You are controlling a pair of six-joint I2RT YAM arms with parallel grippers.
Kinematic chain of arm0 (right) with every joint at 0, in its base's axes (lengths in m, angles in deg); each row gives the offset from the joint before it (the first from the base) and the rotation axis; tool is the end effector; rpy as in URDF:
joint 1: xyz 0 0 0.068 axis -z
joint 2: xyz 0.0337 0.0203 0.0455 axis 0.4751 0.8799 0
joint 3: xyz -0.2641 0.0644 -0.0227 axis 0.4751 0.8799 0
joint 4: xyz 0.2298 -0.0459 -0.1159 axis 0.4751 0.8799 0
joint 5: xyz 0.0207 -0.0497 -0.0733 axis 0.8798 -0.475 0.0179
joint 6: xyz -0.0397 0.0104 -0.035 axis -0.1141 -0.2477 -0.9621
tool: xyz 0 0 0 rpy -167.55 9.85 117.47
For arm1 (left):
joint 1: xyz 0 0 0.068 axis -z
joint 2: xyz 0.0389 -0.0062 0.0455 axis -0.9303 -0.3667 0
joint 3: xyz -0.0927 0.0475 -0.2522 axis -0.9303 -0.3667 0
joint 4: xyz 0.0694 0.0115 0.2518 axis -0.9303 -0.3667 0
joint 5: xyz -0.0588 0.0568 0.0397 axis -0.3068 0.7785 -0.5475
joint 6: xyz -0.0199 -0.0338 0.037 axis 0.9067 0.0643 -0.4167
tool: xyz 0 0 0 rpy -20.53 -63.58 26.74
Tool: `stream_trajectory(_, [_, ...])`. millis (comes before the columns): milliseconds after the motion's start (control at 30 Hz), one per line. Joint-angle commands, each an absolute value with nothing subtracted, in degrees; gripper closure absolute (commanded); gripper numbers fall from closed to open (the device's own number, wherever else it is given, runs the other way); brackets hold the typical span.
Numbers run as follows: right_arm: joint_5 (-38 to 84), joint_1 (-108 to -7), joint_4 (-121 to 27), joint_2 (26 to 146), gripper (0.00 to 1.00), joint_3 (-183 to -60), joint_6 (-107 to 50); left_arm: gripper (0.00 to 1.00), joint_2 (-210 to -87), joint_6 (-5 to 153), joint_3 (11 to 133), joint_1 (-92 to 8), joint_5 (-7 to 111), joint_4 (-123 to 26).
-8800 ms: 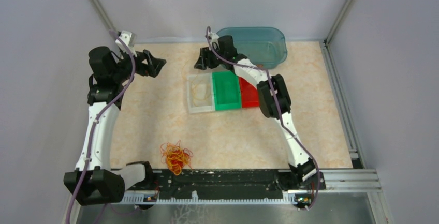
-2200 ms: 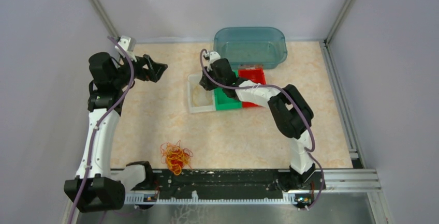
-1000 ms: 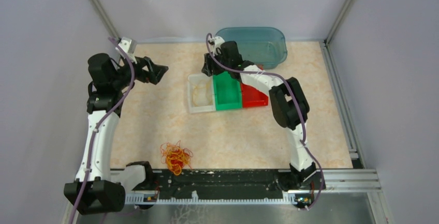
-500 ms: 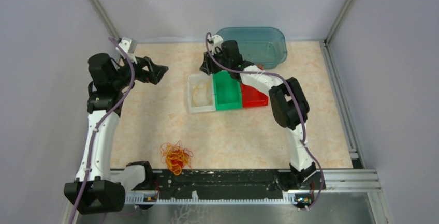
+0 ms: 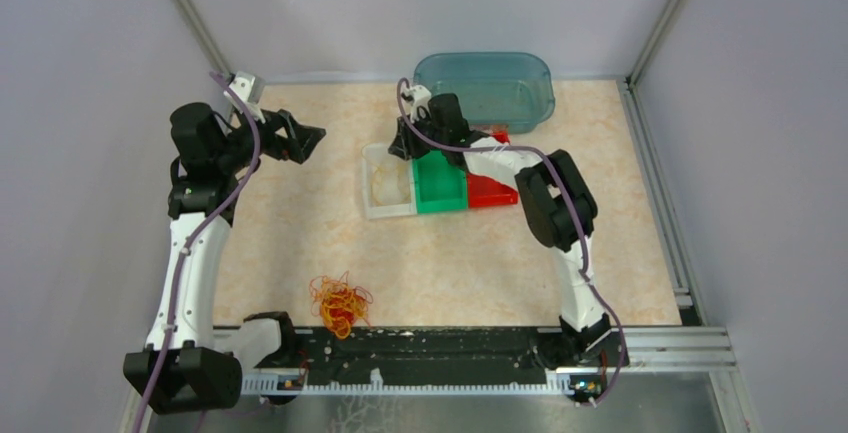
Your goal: Untangle the cables
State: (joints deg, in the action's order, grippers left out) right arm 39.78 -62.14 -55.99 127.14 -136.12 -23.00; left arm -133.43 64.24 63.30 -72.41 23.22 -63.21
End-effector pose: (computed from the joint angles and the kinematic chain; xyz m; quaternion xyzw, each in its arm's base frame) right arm 0.4055 0.2885 0.2140 -0.2654 0.7845 0.3681 0.4227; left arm 0.2342 -0.0054 0.3974 0.1692 0.7361 -0.2292 0.6140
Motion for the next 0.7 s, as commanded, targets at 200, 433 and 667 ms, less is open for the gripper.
stream_trajectory(200, [39.7, -65.3, -62.2, 121.3, 0.72, -130.2, -20.8, 0.0, -132.6, 63.7, 64.4, -72.7, 22.6, -62.7])
stream_trajectory(433, [36.7, -68.3, -64.1, 117.5, 0.8, -126.1, -21.7, 0.0, -132.3, 63.3, 63.4, -72.7, 22.6, -62.4])
stream_trajectory(667, [30.3, -71.3, -63.8, 116.9, 0.85, -123.9, -19.8, 0.0, -132.4, 63.7, 63.7, -72.8, 22.4, -62.1])
